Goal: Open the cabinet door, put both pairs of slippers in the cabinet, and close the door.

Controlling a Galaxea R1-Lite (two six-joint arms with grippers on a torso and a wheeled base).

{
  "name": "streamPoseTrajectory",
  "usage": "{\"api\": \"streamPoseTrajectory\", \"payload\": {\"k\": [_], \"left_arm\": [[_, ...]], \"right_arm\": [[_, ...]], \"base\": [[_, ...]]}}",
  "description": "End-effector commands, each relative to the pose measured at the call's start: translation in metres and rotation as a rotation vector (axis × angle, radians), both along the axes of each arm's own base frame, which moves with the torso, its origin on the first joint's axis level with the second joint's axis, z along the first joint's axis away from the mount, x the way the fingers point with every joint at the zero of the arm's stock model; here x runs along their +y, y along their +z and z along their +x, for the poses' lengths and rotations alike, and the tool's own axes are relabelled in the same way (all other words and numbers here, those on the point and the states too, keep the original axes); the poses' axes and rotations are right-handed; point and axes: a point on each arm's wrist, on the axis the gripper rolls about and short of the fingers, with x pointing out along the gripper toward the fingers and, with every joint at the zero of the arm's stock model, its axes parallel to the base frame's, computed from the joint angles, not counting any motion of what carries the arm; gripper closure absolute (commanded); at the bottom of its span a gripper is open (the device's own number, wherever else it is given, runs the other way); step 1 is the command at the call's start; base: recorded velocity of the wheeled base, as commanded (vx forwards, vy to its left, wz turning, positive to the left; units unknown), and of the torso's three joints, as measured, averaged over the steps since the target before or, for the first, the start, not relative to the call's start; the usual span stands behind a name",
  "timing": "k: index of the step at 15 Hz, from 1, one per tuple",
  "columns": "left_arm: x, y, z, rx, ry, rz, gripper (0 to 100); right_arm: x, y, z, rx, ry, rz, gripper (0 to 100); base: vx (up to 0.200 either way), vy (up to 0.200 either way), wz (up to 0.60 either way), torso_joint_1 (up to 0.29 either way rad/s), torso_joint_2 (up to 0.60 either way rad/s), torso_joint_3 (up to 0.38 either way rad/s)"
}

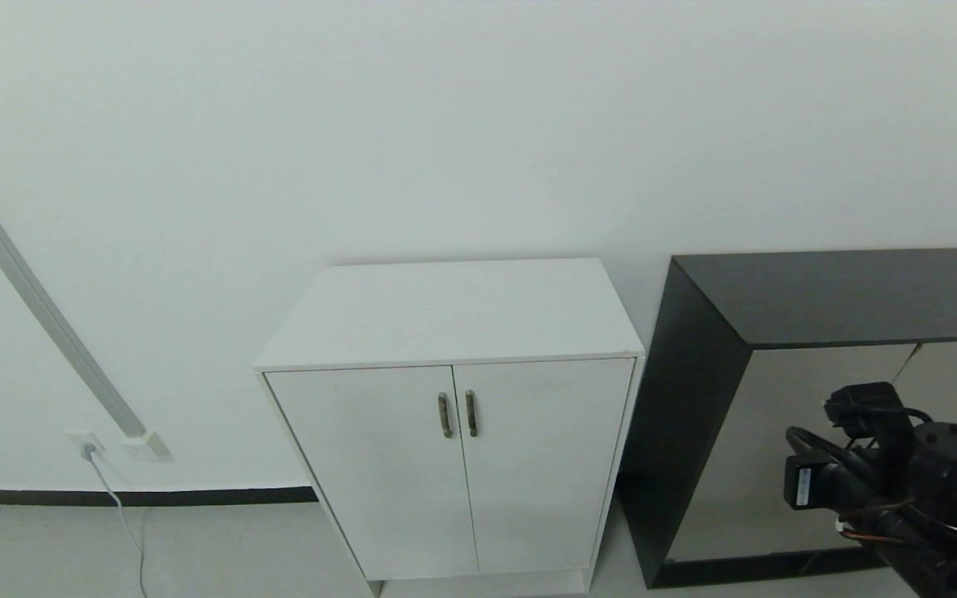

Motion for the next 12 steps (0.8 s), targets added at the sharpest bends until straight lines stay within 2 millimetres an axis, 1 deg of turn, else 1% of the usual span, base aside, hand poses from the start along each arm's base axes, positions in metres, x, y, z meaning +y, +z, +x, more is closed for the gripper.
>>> {"api": "streamPoseTrajectory", "payload": {"k": [1, 2, 4, 7, 8, 12], "left_arm": [[0.000, 0.000, 0.000, 0.000, 0.000, 0.000, 100], [0.000, 0.000, 0.000, 0.000, 0.000, 0.001, 100], [0.000, 0.000, 0.000, 0.000, 0.000, 0.001, 100], [0.000, 0.000, 0.000, 0.000, 0.002, 0.000, 100], [0.000, 0.000, 0.000, 0.000, 0.000, 0.000, 100], [0.000, 0.000, 0.000, 0.000, 0.002, 0.000, 100]], "right_arm": [[-0.013, 0.009, -0.023, -0.010, -0.010, 0.000, 100], [-0.016, 0.018, -0.031, -0.046, -0.004, 0.014, 100], [-0.021, 0.027, -0.039, -0.063, -0.018, 0.020, 100], [-0.028, 0.040, -0.063, -0.051, -0.017, 0.017, 100], [-0.031, 0.044, -0.074, -0.042, 0.003, 0.018, 100], [-0.039, 0.048, -0.107, -0.003, 0.046, 0.017, 100]], "base": [[0.000, 0.000, 0.00, 0.000, 0.00, 0.000], [0.000, 0.000, 0.00, 0.000, 0.00, 0.000], [0.000, 0.000, 0.00, 0.000, 0.00, 0.000], [0.000, 0.000, 0.00, 0.000, 0.00, 0.000], [0.000, 0.000, 0.00, 0.000, 0.00, 0.000], [0.000, 0.000, 0.00, 0.000, 0.00, 0.000]]}}
